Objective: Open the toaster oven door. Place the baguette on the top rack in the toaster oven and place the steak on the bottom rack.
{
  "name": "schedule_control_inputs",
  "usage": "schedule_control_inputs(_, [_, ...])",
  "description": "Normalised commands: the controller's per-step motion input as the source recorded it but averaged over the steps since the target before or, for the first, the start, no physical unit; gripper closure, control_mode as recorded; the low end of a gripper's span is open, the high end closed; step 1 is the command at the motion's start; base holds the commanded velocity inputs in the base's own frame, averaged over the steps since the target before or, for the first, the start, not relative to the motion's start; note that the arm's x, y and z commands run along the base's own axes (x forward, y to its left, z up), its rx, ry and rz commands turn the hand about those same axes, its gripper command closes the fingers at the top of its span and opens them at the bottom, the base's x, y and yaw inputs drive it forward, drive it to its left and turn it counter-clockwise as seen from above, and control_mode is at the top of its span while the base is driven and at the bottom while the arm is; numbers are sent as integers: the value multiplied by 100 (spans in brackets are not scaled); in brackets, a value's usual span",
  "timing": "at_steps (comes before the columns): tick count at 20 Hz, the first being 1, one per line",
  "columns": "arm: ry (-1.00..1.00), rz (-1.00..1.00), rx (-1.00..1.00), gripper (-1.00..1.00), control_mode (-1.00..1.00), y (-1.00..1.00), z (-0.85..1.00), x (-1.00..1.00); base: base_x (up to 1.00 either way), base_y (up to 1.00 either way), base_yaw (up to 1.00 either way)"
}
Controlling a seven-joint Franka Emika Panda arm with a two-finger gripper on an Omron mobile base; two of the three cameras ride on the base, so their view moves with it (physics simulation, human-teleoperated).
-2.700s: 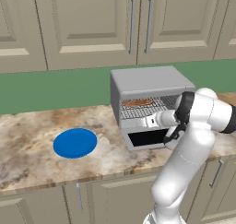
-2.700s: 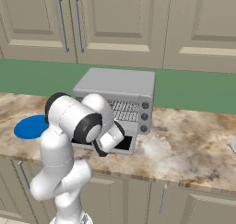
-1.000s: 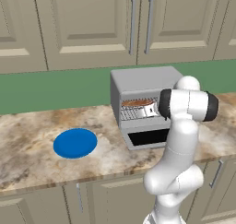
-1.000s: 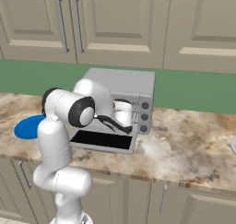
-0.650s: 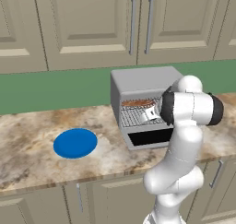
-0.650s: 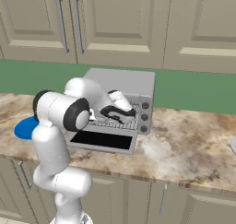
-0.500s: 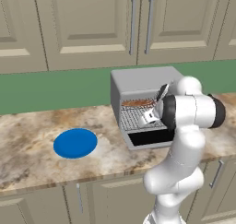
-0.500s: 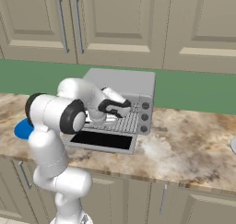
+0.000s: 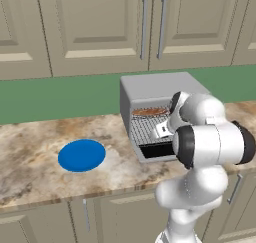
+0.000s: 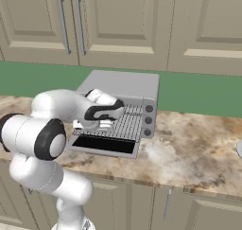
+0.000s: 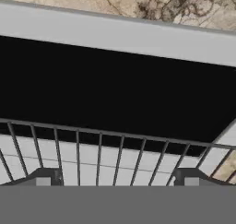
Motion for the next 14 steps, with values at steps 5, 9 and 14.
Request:
schedule_control_inputs(5, [-2, 0, -8, -100, -100, 18, 100, -19, 0, 0, 0])
schedule_control_inputs(9, [-3, 12, -6, -100, -100, 87, 66, -21, 0, 0, 0])
schedule_control_inputs(14, [-3, 15, -2, -100, -100, 92, 93, -1, 0, 0, 0])
